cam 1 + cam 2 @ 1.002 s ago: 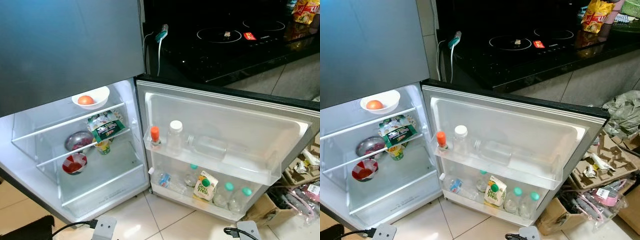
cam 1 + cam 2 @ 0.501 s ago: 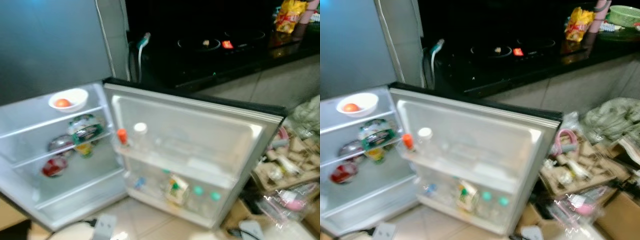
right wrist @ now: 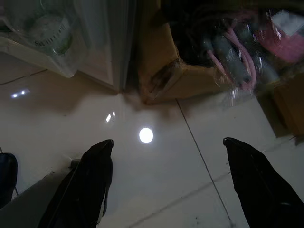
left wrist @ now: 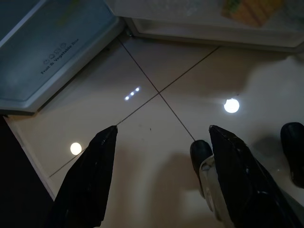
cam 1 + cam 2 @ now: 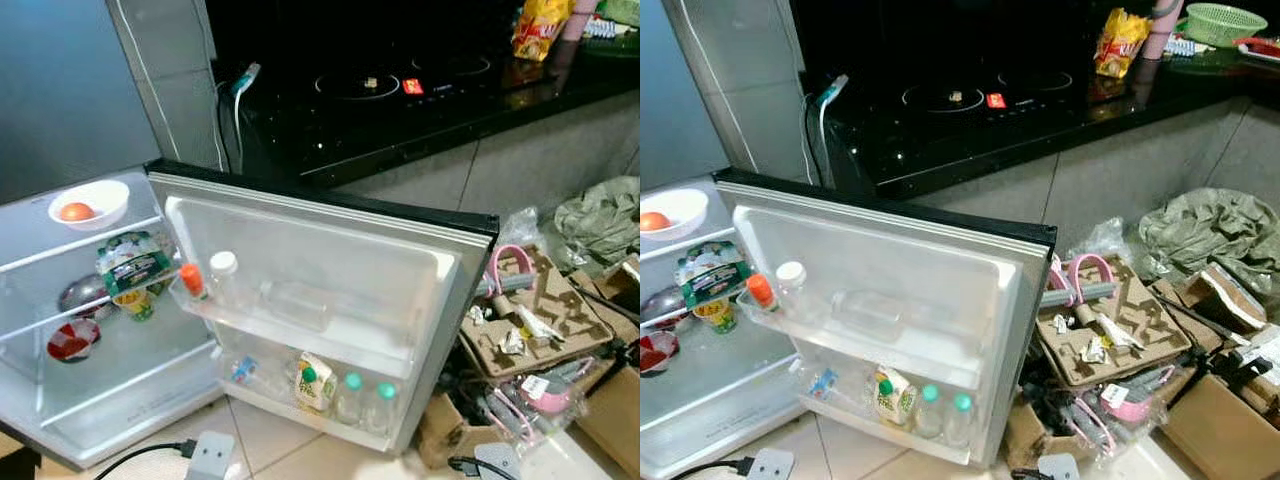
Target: Restocking fridge
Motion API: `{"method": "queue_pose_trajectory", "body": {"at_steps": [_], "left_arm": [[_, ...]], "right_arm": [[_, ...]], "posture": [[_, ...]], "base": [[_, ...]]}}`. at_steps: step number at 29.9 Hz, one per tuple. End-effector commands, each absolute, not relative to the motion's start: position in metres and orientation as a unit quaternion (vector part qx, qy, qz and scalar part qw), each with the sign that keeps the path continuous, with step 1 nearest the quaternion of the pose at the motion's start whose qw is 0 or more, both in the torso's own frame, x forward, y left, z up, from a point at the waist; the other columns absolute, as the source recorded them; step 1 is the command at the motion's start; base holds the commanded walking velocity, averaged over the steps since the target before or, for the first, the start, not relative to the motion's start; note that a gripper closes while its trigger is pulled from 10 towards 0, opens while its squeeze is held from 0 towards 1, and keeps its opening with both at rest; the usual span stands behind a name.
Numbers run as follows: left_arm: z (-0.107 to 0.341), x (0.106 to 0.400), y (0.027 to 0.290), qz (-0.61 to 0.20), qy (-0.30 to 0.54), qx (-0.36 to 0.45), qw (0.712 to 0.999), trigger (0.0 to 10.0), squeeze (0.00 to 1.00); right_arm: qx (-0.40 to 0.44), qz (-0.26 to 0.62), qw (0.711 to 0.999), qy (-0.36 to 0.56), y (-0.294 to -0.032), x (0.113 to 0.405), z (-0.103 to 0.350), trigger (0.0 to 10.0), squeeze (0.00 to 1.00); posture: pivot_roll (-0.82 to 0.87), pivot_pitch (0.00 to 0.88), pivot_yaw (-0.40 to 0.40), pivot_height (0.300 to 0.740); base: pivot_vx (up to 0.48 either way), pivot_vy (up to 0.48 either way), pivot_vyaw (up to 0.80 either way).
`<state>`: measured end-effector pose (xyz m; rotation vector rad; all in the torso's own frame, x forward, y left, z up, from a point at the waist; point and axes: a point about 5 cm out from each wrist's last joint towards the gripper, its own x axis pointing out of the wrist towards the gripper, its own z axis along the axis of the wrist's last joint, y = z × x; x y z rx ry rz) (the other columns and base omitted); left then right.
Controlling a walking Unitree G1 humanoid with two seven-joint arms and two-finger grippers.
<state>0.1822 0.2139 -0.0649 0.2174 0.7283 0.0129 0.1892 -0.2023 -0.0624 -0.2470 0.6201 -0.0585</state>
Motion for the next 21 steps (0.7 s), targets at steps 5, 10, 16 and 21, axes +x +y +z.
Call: {"method": "queue_pose_trajectory", "body": {"at_steps": [5,10,16,21], "left_arm": [[-0.068,0.173,0.221,0.012,0.366,0.104,0.925,10.0,0.0],[-0.069,0.17,0.222,0.014,0.368,0.104,0.924,10.0,0.0],[-0.07,0.168,0.22,0.013,0.37,0.103,0.923,10.0,0.0],[-0.07,0.168,0.22,0.018,0.367,0.097,0.925,10.0,0.0]], "right_arm": [[-0.135,-0.014,0.969,0.205,-0.206,0.226,-0.03,10.0,0.0],[-0.125,-0.015,0.987,0.097,-0.207,0.268,0.019,10.0,0.0],[-0.106,0.013,0.994,0.028,-0.192,0.295,0.058,10.0,0.0],[-0.093,0.018,0.995,0.034,-0.186,0.293,0.056,10.0,0.0]], "posture": [[-0.11,0.107,0.035,0.71],[-0.12,0.109,0.032,0.71],[-0.12,0.114,0.029,0.71],[-0.11,0.116,0.028,0.71]], "base": [[0.0,0.0,0.0],[0.0,0.0,0.0],[0.0,0.0,0.0],[0.0,0.0,0.0]]}}
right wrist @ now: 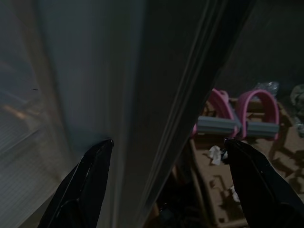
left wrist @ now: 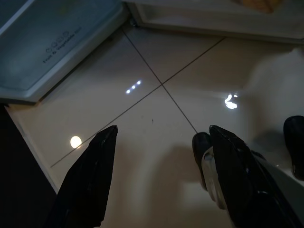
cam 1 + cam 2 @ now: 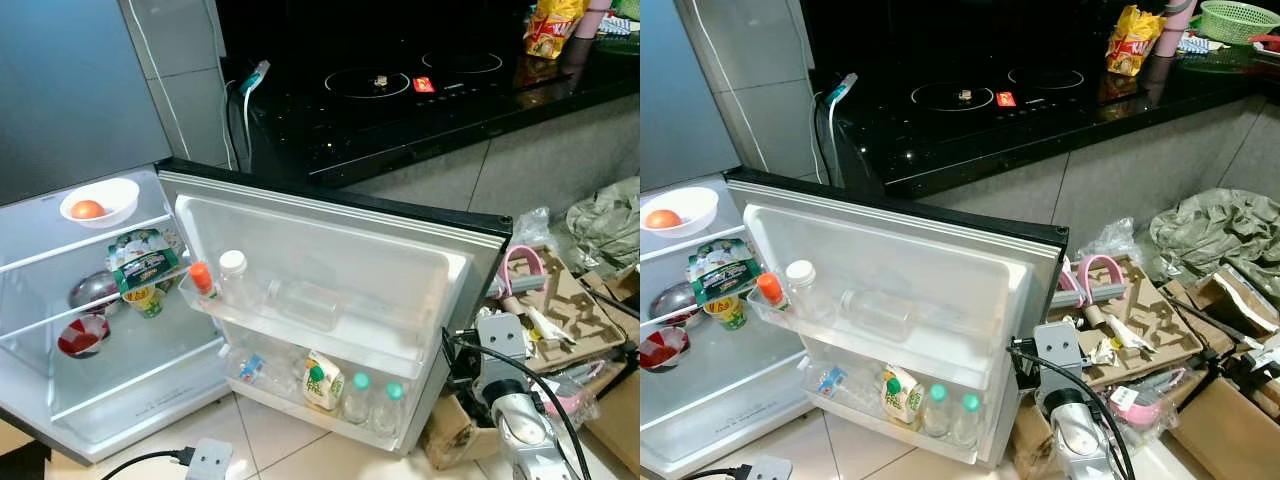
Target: Restocking fridge
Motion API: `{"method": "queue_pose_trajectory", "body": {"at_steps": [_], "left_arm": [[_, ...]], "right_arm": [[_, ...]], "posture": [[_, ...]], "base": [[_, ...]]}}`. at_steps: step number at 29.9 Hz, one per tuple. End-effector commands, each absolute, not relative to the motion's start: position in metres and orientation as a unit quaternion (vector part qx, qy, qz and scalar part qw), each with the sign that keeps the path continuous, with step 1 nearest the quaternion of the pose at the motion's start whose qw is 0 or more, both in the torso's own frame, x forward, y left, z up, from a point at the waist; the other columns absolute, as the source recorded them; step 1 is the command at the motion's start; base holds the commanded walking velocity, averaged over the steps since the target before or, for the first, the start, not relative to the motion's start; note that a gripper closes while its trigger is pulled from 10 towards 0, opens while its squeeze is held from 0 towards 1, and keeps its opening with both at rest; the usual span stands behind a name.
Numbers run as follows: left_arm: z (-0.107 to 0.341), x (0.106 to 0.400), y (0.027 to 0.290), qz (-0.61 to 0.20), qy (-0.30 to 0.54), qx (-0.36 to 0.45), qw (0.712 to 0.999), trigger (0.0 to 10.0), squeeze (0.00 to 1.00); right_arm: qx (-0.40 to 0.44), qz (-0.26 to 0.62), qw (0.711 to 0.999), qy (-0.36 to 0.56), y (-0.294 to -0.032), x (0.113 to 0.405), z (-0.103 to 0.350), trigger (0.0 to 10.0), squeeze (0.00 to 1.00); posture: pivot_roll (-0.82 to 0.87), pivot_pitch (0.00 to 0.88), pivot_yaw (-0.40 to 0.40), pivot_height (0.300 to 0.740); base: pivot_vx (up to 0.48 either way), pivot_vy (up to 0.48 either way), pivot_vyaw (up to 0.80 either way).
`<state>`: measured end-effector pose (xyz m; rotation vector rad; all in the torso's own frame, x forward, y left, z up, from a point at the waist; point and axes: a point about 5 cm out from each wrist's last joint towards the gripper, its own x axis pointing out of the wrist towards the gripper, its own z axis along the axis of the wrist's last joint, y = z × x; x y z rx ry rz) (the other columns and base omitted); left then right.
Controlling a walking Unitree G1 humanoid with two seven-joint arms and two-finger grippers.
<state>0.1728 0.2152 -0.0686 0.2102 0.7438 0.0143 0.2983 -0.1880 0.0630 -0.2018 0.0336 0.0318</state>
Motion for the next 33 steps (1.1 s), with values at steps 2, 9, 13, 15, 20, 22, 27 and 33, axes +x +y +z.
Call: {"method": "queue_pose_trajectory", "body": {"at_steps": [2,9,13,15,20,22,27,33], "left_arm": [[-0.07,0.167,0.22,0.019,0.367,0.096,0.925,10.0,0.0],[-0.071,0.166,0.218,0.012,0.371,0.1,0.923,10.0,0.0],[-0.071,0.167,0.218,0.011,0.371,0.1,0.923,10.0,0.0],[-0.071,0.167,0.217,0.011,0.371,0.1,0.923,10.0,0.0],[-0.071,0.168,0.217,0.012,0.37,0.101,0.923,10.0,0.0],[-0.07,0.168,0.218,0.012,0.37,0.101,0.924,10.0,0.0],[-0.07,0.169,0.218,0.012,0.369,0.103,0.924,10.0,0.0],[-0.069,0.17,0.219,0.012,0.367,0.104,0.924,10.0,0.0]], "right_arm": [[-0.091,0.018,0.995,0.038,-0.185,0.292,0.054,10.0,0.0],[-0.076,0.02,0.995,0.062,-0.18,0.283,0.046,10.0,0.0],[-0.075,0.02,0.995,0.063,-0.18,0.283,0.046,10.0,0.0],[-0.075,0.021,0.995,0.065,-0.18,0.282,0.046,10.0,0.0],[-0.074,0.021,0.995,0.068,-0.18,0.282,0.045,10.0,0.0],[-0.074,0.021,0.995,0.069,-0.18,0.282,0.045,10.0,0.0],[-0.073,0.021,0.995,0.072,-0.179,0.281,0.044,10.0,0.0],[-0.071,0.019,0.994,0.076,-0.178,0.28,0.045,10.0,0.0]], "posture": [[-0.11,0.116,0.028,0.71],[-0.12,0.116,0.03,0.71],[-0.12,0.116,0.03,0.71],[-0.12,0.115,0.03,0.71],[-0.12,0.116,0.03,0.71],[-0.12,0.116,0.03,0.71],[-0.12,0.116,0.03,0.71],[-0.12,0.115,0.035,0.71]], "base": [[0.0,0.0,0.0],[-0.163,0.0,0.0],[-0.422,0.0,0.0],[-0.431,0.0,0.0],[-0.438,0.0,0.0],[-0.439,0.0,0.0],[-0.414,0.0,0.0],[-0.375,0.0,0.0]]}}
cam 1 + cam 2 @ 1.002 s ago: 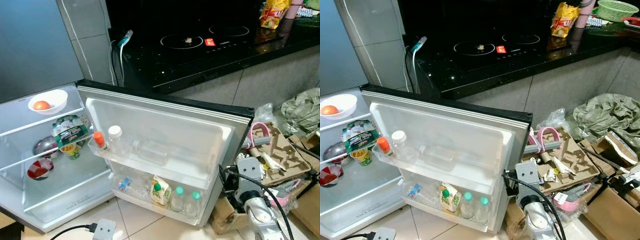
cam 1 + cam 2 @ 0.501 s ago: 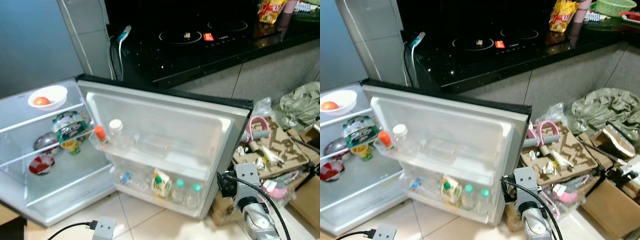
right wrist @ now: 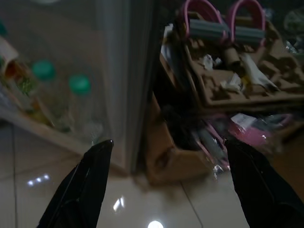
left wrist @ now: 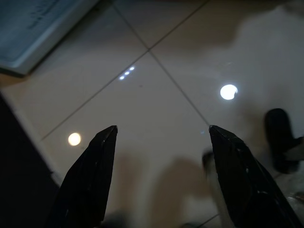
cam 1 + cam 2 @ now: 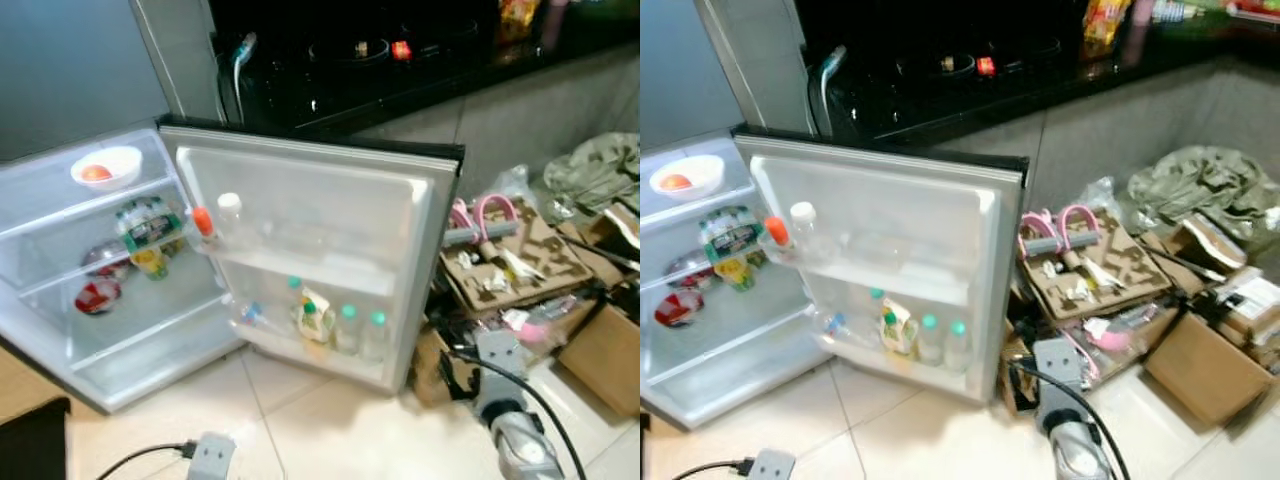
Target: Restocking fridge
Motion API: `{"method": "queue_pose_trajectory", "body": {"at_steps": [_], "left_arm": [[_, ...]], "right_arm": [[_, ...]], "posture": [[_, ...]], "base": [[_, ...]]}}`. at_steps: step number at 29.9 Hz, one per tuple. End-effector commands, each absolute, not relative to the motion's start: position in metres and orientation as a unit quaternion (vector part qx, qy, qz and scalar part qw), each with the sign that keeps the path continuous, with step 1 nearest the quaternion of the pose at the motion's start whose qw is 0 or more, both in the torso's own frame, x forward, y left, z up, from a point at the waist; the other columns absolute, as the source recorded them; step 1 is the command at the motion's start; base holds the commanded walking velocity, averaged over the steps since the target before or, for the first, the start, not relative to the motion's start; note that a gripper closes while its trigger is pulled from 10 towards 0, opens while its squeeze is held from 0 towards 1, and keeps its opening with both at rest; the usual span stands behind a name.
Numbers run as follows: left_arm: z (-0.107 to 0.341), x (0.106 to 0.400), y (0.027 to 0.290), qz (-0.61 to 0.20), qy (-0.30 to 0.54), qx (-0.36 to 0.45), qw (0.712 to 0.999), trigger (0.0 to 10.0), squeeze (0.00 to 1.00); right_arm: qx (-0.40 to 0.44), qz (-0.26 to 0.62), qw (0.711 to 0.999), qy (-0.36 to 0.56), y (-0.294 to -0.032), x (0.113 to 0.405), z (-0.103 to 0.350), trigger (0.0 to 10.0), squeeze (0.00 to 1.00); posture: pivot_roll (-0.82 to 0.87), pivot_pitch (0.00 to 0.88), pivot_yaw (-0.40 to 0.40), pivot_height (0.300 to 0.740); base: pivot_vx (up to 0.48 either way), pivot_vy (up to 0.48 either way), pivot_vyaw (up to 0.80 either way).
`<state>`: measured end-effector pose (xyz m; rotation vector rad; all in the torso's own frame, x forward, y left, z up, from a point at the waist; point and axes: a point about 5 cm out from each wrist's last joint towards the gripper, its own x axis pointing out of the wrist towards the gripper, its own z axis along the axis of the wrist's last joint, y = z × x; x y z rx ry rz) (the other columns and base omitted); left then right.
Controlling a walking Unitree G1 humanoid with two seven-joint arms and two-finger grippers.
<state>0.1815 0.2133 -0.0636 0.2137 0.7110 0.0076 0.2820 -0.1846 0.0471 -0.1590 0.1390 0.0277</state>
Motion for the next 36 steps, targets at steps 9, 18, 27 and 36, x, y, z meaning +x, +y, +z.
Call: {"method": "queue_pose_trajectory", "body": {"at_steps": [9,18,27,36], "left_arm": [[-0.069,0.17,0.219,0.015,0.367,0.104,0.924,10.0,0.0],[-0.068,0.17,0.219,0.015,0.367,0.105,0.924,10.0,0.0],[-0.068,0.169,0.223,0.016,0.367,0.111,0.923,10.0,0.0],[-0.067,0.168,0.228,0.02,0.367,0.117,0.923,10.0,0.0]], "right_arm": [[-0.069,0.016,0.994,0.077,-0.18,0.28,0.045,10.0,0.0],[-0.076,0.027,0.994,0.07,-0.18,0.283,0.051,10.0,0.0],[-0.088,0.027,0.996,-0.014,-0.192,0.33,0.112,10.0,0.0],[-0.129,0.022,0.984,-0.118,-0.198,0.379,0.202,10.0,0.0]], "posture": [[-0.12,0.116,0.035,0.71],[-0.11,0.118,0.036,0.71],[-0.1,0.126,0.05,0.71],[-0.08,0.128,0.044,0.71]], "base": [[0.0,0.0,0.0],[0.0,0.0,0.0],[0.0,0.0,0.0],[0.0,0.0,0.0]]}}
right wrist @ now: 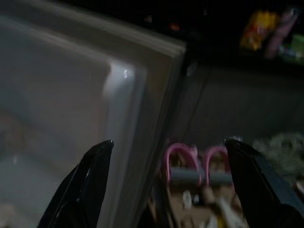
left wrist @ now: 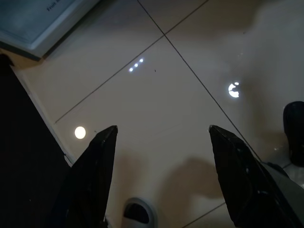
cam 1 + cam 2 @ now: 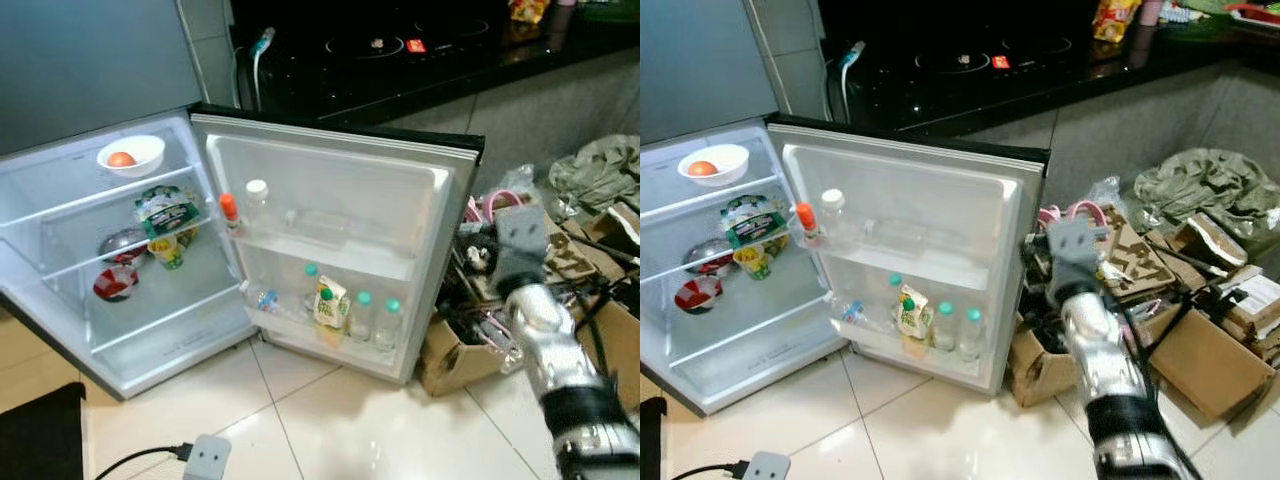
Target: Restocking fridge
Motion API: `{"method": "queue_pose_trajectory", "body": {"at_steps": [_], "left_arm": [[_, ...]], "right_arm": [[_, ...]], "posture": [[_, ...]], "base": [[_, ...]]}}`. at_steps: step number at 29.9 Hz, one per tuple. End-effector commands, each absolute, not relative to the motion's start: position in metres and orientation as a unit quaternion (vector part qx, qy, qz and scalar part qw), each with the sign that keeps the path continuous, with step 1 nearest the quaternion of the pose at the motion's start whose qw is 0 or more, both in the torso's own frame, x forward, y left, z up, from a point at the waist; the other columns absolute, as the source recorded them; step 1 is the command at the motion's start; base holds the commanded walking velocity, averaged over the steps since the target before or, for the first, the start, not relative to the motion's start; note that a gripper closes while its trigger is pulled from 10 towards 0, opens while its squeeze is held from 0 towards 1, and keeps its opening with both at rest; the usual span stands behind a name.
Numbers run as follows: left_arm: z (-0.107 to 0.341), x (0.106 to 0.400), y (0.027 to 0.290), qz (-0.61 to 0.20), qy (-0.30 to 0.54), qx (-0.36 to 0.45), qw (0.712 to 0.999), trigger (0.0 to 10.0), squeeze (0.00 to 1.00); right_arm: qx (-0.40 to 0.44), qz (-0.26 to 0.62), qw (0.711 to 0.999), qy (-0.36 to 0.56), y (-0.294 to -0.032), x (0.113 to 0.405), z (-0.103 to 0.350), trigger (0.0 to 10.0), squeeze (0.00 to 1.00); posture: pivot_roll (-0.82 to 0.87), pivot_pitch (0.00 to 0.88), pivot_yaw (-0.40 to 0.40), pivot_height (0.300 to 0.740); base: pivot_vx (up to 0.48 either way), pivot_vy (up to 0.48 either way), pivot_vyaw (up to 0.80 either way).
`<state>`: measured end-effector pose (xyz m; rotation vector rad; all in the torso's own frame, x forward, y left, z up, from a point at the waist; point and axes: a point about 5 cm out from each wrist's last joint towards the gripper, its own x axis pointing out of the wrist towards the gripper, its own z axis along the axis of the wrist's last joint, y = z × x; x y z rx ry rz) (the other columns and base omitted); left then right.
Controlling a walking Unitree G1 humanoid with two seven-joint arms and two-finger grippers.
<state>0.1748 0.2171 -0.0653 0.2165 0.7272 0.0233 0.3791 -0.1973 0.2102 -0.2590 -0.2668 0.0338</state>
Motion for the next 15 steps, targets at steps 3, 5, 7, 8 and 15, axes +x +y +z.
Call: {"method": "queue_pose_trajectory", "body": {"at_steps": [3,5,7,8,15], "left_arm": [[-0.067,0.167,0.228,0.022,0.367,0.116,0.923,10.0,0.0],[-0.067,0.167,0.228,0.023,0.367,0.115,0.923,10.0,0.0],[-0.068,0.165,0.227,0.023,0.368,0.115,0.922,10.0,0.0],[-0.068,0.165,0.227,0.023,0.369,0.114,0.922,10.0,0.0],[-0.068,0.166,0.226,0.024,0.369,0.113,0.922,10.0,0.0]], "right_arm": [[-0.148,0.072,0.977,-0.137,-0.184,0.385,0.223,10.0,0.0],[-0.164,0.097,0.972,-0.14,-0.177,0.385,0.228,10.0,0.0],[-0.197,0.115,0.964,-0.139,-0.171,0.385,0.23,10.0,0.0],[-0.224,0.12,0.957,-0.141,-0.169,0.386,0.231,10.0,0.0],[-0.237,0.16,0.943,-0.173,-0.16,0.391,0.253,10.0,0.0]], "posture": [[-0.08,0.128,0.044,0.71],[-0.08,0.13,0.038,0.71],[-0.08,0.131,0.039,0.71],[-0.09,0.132,0.039,0.71],[-0.09,0.133,0.04,0.71]], "base": [[0.0,0.0,0.0],[0.0,0.0,0.0],[0.0,0.0,0.0],[0.0,0.0,0.0],[0.0,0.0,0.0]]}}
